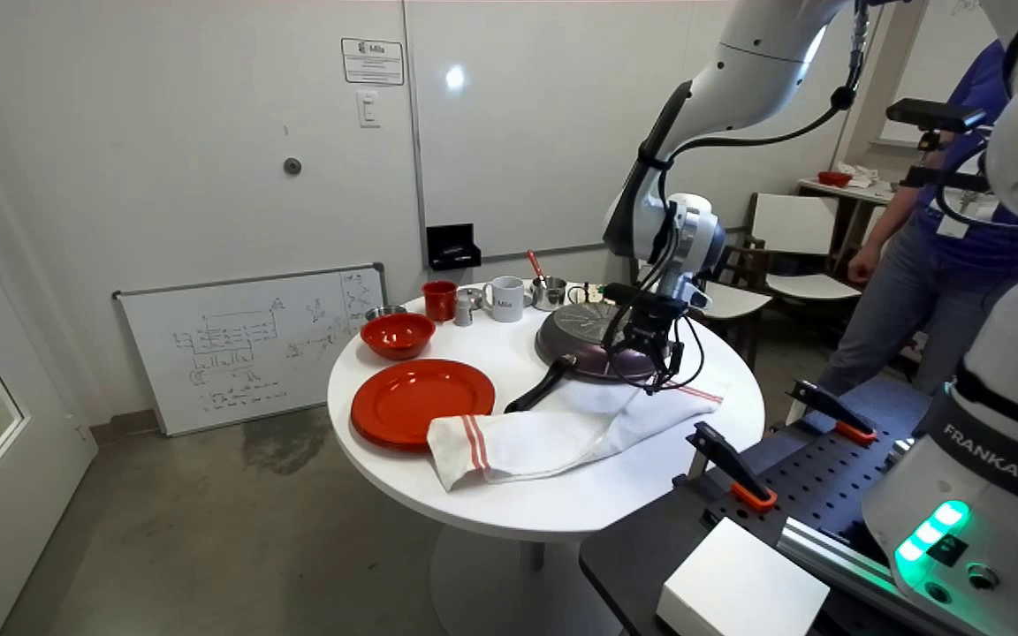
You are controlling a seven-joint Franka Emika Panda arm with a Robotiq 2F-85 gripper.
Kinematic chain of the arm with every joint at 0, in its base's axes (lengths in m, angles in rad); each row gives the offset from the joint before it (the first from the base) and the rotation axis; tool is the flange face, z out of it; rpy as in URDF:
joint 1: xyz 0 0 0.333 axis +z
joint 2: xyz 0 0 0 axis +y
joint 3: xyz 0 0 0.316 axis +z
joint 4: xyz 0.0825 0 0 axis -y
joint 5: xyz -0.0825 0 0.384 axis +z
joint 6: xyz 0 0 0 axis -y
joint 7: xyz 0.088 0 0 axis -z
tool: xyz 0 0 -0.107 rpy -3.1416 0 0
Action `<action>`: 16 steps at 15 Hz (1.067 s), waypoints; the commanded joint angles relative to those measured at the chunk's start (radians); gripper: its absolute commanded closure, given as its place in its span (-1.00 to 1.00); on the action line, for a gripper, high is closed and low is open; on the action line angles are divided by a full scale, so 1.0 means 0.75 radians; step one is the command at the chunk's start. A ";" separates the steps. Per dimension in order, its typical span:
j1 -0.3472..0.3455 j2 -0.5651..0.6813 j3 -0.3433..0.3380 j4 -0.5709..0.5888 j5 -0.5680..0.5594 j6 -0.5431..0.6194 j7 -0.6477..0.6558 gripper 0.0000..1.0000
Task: Unfold the towel
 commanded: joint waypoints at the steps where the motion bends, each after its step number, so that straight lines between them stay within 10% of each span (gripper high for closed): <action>1: 0.155 0.001 -0.108 0.032 -0.034 -0.112 -0.027 -1.00; 9: 0.407 0.051 -0.305 0.059 -0.183 -0.146 0.090 -1.00; 16: 0.422 0.086 -0.328 0.069 -0.169 -0.097 0.151 -1.00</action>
